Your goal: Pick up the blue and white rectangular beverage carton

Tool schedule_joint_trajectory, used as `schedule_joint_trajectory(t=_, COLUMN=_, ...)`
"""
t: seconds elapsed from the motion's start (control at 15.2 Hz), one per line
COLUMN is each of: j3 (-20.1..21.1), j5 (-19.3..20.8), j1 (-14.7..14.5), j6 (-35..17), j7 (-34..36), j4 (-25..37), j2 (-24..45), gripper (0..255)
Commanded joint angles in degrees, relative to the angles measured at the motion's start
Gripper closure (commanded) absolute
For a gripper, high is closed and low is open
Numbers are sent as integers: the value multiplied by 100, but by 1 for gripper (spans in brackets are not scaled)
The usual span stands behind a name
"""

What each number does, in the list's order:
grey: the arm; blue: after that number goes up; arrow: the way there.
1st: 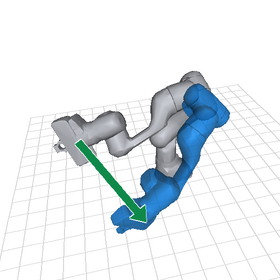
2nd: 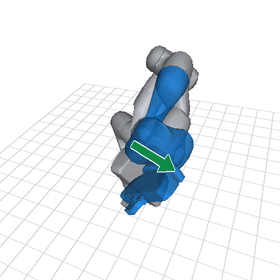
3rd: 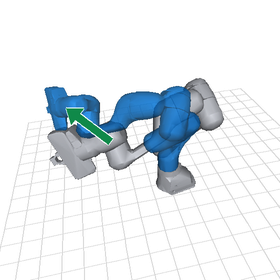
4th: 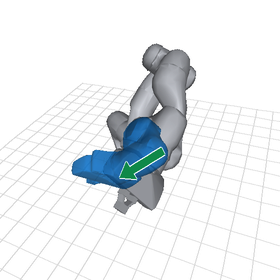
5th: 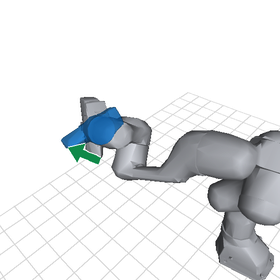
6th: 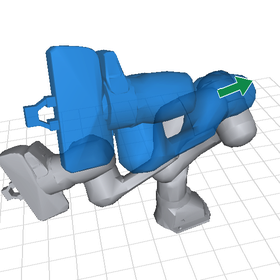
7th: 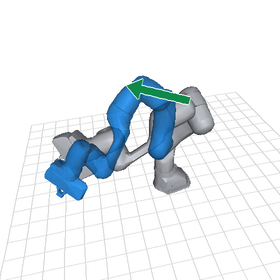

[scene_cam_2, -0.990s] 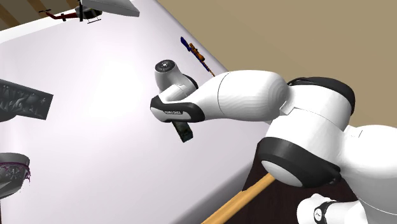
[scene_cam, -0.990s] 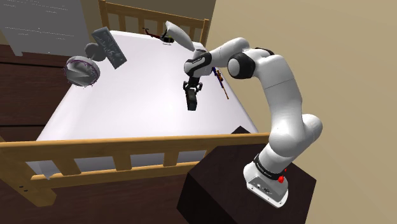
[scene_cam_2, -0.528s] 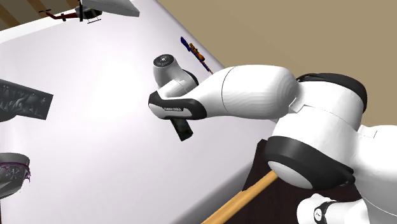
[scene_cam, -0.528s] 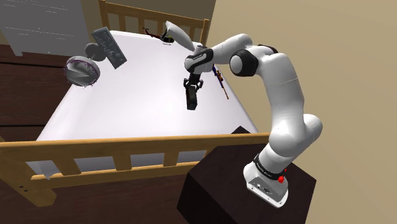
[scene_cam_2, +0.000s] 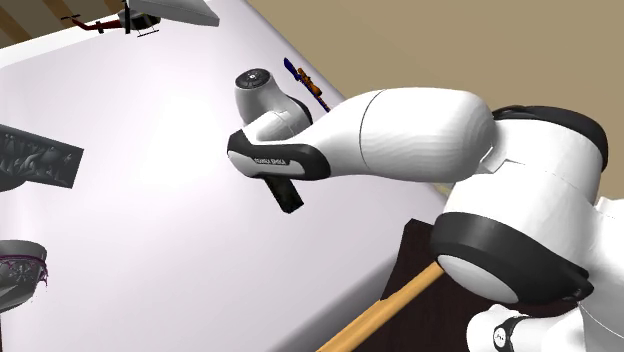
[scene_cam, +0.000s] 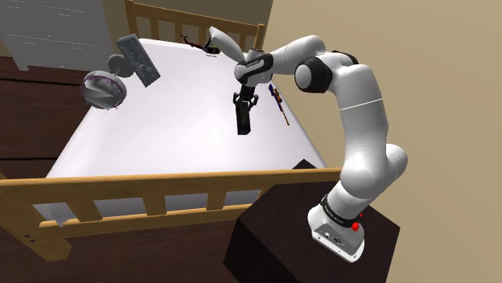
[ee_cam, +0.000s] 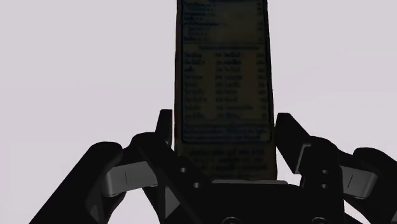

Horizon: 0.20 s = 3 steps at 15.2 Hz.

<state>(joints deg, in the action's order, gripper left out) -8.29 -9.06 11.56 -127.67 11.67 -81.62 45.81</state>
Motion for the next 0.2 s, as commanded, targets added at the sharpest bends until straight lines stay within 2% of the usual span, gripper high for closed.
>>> schedule_joint_trajectory(t=0.0, j3=-11, j5=12, j1=-4, j6=90, j7=5, j4=3, j2=-91, gripper=255)
schedule_joint_trajectory(t=0.13, j3=-12, j5=13, j1=-4, j6=98, j7=6, j4=6, j2=-97, gripper=255)
